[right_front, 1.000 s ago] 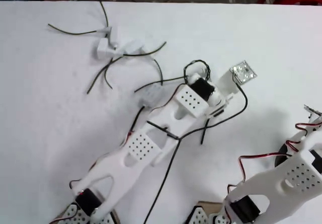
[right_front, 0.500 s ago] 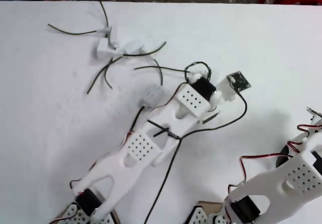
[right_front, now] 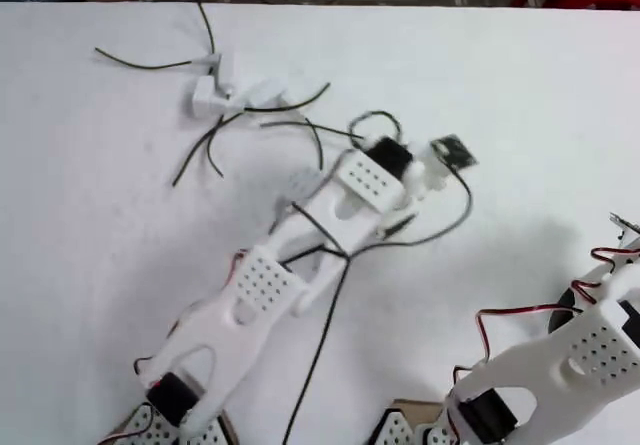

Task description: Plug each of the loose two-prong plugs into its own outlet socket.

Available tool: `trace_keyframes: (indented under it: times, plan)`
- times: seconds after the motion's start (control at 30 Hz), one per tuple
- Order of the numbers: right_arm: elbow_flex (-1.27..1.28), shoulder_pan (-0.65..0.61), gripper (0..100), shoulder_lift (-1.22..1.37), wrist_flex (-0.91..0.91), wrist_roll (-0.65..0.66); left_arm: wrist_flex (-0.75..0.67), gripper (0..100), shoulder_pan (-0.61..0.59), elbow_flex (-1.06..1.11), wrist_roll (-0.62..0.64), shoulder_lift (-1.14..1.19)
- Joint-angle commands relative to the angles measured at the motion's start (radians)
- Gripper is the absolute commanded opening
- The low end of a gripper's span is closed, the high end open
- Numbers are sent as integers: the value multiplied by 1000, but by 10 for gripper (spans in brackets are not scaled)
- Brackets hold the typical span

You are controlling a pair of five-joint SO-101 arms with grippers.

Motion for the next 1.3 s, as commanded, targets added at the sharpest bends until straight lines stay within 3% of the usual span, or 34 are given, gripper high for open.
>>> trace_keyframes:
  times: [0.0,0.2,0.4,0.6,0.87,1.03,1.27]
  plan:
    - [-11,-12,200,-19,10,8,41,23,-177,253,-100,-102]
    - [-18,-39,200,-19,12,8,38,23,-404,528,-152,-209]
    - [-18,-79,200,-19,12,-2,35,23,-664,585,-199,-237]
    - [-12,-127,199,-19,13,-5,21,23,-814,519,-201,-231]
    - [-12,-147,199,-19,13,-5,-60,23,-1021,258,-193,-229]
    - [-12,-147,199,-19,13,-5,-66,24,-1162,244,-203,-228]
    - [-11,-183,199,-19,13,-5,-58,25,-1294,244,-445,-228]
